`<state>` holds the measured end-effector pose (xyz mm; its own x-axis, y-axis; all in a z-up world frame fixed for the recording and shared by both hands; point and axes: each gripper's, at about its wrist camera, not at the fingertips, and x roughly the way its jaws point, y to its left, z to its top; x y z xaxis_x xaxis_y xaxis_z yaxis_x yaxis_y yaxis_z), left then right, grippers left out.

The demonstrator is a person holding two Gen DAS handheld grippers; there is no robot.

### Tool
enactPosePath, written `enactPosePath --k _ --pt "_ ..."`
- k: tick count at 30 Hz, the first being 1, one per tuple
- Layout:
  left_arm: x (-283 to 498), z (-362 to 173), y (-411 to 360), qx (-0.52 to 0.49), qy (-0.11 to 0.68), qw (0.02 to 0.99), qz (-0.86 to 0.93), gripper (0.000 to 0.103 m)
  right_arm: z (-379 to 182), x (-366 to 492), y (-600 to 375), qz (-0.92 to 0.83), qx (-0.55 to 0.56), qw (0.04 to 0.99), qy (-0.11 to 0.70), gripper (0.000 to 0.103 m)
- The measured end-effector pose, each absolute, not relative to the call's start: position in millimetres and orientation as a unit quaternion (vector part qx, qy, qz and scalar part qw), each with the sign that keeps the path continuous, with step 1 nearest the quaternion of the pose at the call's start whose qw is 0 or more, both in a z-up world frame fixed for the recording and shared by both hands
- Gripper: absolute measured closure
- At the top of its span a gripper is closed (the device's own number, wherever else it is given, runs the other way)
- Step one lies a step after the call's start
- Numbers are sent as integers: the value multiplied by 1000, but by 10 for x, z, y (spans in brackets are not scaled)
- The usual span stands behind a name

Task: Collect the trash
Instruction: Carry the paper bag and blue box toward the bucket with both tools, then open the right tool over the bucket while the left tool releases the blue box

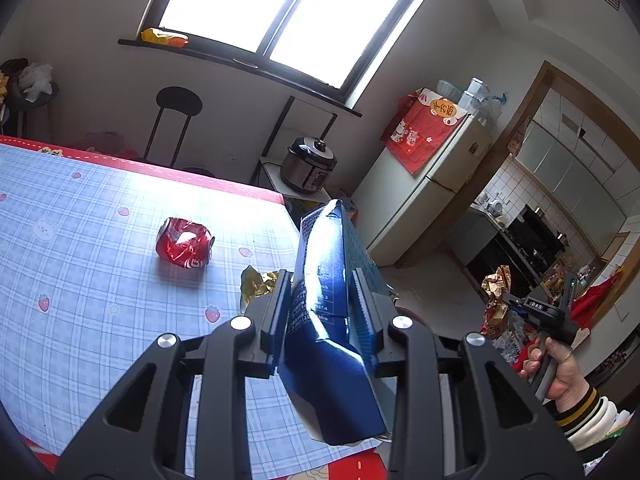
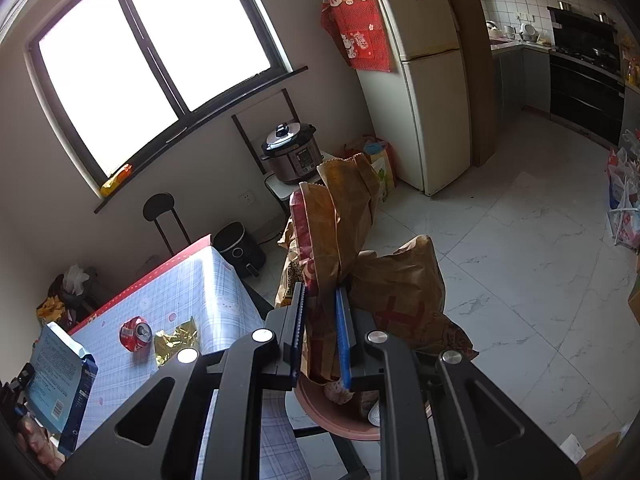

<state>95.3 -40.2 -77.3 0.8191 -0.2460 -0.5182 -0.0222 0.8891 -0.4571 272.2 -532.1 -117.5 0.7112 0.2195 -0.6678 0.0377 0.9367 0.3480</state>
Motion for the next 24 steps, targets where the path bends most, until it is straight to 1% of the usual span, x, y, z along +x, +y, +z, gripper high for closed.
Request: enactPosePath --k 2,7,8,9,11,13,15,16,17,18,20,24 --pt "924 -743 -405 -228 292 927 -52 70 -1219 2799 -5339 50 174 906 384 88" --pt "909 -699 -407 -222 294 929 -41 70 -1259 2881 -5337 47 180 903 387 81" --pt "915 -683 -416 -220 294 929 -41 70 -1249 2874 -5353 45 179 904 385 71" --pt "927 -665 -422 -217 294 930 -42 70 -1228 2867 -5356 40 177 906 381 59" --pt "955 -624 -450 -211 294 931 -47 70 -1175 2828 -5378 33 177 911 371 47" --pt "987 -573 -495 -204 292 933 -53 70 -1109 2790 -5410 27 178 913 366 40" --pt "1048 -524 -549 -195 291 935 -63 70 -1016 2698 -5453 17 181 918 352 23" --pt "1084 -498 -585 -190 290 935 -70 70 -960 2642 -5478 9 180 921 345 19" --pt "1127 -478 -623 -186 290 936 -76 70 -904 2579 -5494 -1 175 925 338 11" --pt "1177 -457 -668 -182 289 936 -84 70 -853 2521 -5516 -8 170 928 331 7" --pt "1279 -423 -782 -172 288 936 -101 70 -758 2405 -5561 -19 159 933 321 6" --pt "1528 -383 -1099 -157 289 934 -142 70 -608 2185 -5701 -41 144 940 307 6"
